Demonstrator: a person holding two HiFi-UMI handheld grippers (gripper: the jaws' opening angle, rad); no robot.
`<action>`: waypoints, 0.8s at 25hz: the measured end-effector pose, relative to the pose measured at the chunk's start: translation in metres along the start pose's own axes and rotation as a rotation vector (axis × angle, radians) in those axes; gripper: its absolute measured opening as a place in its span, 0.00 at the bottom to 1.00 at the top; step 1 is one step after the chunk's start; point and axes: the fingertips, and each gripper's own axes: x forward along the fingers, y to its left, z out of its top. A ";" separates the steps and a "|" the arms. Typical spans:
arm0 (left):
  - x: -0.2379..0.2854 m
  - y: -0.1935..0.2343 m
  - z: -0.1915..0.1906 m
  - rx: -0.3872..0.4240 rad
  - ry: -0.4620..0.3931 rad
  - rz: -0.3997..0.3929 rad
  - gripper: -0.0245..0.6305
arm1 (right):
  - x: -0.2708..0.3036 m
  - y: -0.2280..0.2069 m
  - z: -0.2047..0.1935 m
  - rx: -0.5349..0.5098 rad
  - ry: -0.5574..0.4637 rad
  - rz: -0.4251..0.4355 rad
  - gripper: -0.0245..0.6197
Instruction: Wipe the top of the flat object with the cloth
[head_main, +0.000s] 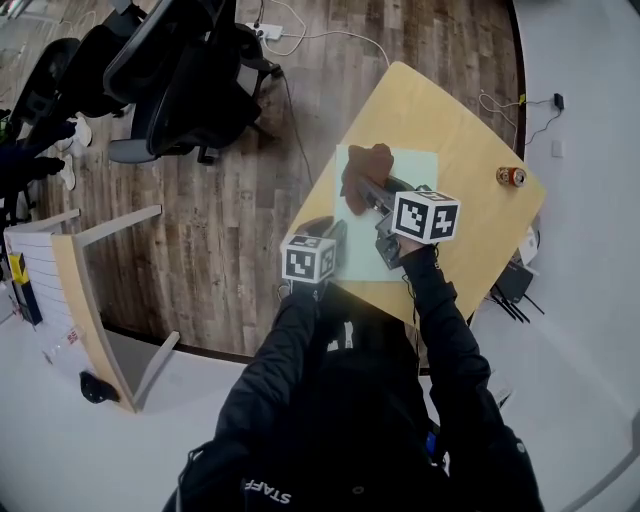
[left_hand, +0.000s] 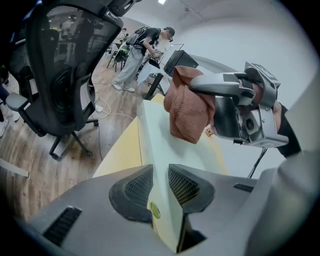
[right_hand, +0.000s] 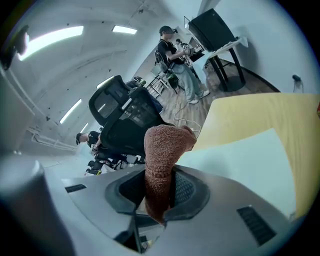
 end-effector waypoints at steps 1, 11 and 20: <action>0.000 0.000 0.000 0.000 0.001 0.000 0.22 | 0.008 0.004 -0.006 0.015 0.010 0.013 0.21; 0.000 0.002 0.000 -0.005 0.000 -0.008 0.22 | 0.038 -0.034 -0.046 0.032 0.135 -0.083 0.21; -0.001 0.002 0.000 -0.004 0.005 -0.001 0.22 | 0.008 -0.071 -0.044 0.013 0.131 -0.151 0.21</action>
